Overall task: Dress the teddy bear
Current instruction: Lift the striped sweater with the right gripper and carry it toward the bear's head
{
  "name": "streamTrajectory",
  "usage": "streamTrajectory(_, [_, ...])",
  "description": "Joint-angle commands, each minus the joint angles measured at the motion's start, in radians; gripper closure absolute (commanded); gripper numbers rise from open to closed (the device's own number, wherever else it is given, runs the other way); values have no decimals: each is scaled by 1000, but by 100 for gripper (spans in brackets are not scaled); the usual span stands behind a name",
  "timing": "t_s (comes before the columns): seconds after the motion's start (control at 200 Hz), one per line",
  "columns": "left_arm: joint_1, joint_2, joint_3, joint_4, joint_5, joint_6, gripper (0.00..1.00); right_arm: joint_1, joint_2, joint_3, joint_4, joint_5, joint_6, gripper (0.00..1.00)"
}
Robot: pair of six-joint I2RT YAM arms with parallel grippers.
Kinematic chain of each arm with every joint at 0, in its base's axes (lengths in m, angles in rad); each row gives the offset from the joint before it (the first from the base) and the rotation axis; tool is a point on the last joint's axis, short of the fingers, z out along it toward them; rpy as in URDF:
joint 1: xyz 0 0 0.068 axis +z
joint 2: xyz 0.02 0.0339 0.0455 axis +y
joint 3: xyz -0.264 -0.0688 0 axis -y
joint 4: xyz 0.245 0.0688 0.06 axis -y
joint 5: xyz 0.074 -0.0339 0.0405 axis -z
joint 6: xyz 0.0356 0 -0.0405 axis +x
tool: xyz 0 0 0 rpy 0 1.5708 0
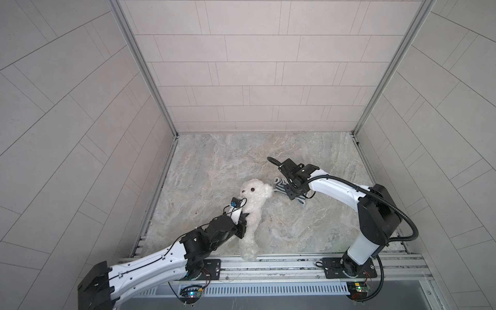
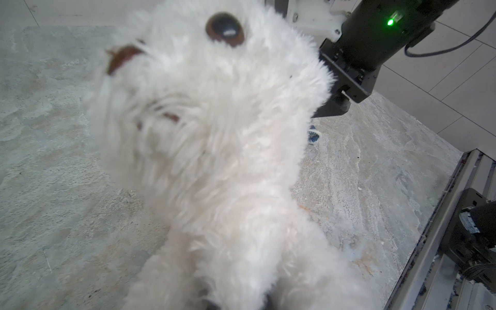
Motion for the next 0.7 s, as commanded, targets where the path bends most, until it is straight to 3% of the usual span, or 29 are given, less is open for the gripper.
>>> streamTrajectory(0.0, [-3,13,17,38,-25,35,100,-1,42,21,-8,16,-43,50])
streamTrajectory(0.275, [-3,54,34,68,15,28,100,-7,155,102,-33,12,-90,60])
streamTrajectory(0.696, [-3,57,32,80,32,14,100,-3,148,58,-14,-45,-119,65])
